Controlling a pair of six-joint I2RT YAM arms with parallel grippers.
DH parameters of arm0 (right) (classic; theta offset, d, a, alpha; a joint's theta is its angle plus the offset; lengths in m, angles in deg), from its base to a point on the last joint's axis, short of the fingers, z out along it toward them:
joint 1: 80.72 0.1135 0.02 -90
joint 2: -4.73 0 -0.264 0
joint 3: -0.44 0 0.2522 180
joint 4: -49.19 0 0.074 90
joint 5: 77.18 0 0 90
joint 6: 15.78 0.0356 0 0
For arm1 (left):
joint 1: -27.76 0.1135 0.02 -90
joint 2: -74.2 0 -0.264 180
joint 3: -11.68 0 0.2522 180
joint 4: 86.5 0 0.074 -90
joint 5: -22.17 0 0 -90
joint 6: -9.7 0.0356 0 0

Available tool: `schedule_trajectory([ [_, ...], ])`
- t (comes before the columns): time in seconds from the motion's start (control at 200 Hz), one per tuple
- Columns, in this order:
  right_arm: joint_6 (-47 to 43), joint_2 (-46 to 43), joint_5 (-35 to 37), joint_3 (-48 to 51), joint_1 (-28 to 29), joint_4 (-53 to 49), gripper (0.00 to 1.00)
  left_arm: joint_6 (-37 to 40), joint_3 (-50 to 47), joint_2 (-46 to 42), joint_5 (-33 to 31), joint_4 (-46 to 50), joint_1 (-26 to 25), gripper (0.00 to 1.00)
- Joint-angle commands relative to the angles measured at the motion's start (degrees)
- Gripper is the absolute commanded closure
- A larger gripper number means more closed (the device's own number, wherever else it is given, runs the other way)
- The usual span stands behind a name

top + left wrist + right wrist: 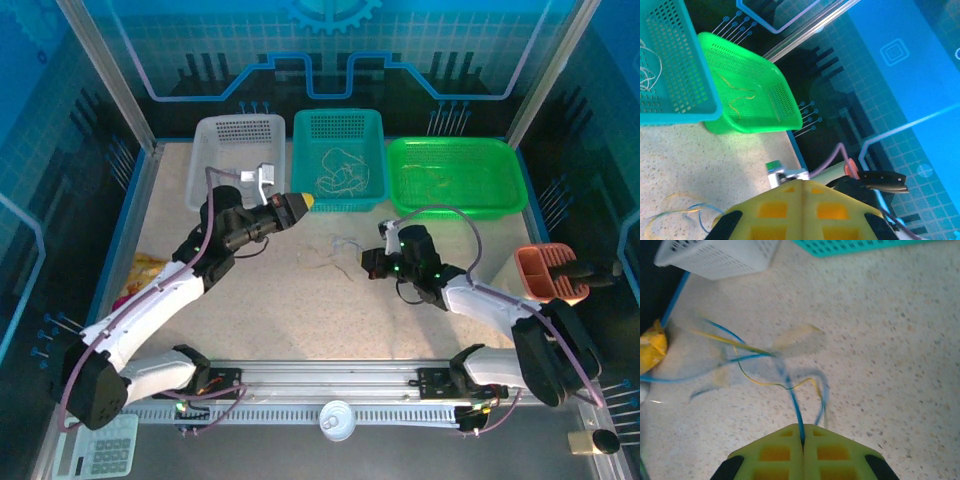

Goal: Untangle the cables

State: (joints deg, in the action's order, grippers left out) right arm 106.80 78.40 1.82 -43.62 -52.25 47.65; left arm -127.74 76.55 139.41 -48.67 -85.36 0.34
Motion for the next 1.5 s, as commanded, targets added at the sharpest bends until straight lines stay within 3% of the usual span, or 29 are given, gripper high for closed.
schedule_trajectory([
  [0.0, 1.21, 2.26, 0.86, 0.76, -0.45, 2.89, 1.00, 1.04, 3.47, -1.23, 0.98, 1.44, 0.17, 1.00],
  [0.505, -0.09, -3.19, -2.23, -1.01, -0.44, 0.95, 1.00, 2.21, 3.08, -0.14, 0.71, 3.36, 0.17, 1.00],
  [0.77, -1.49, -11.48, -5.06, -5.17, -0.74, -3.08, 1.00, 2.46, -4.90, 2.54, 0.88, 3.20, 0.12, 0.60],
  [0.91, -0.82, -14.61, -5.58, -6.28, -0.85, -3.69, 1.00, 0.96, -8.44, 3.49, 0.62, 0.84, 0.09, 0.46],
  [1.185, 1.22, -17.22, -6.53, -7.47, -0.92, -3.33, 1.00, -1.17, -10.42, 6.26, 0.27, -3.07, 0.16, 0.32],
  [1.496, 2.14, -19.24, -7.56, -8.02, -0.91, -3.17, 1.00, -3.57, -10.22, 10.91, 0.62, -8.00, 0.09, 0.27],
])
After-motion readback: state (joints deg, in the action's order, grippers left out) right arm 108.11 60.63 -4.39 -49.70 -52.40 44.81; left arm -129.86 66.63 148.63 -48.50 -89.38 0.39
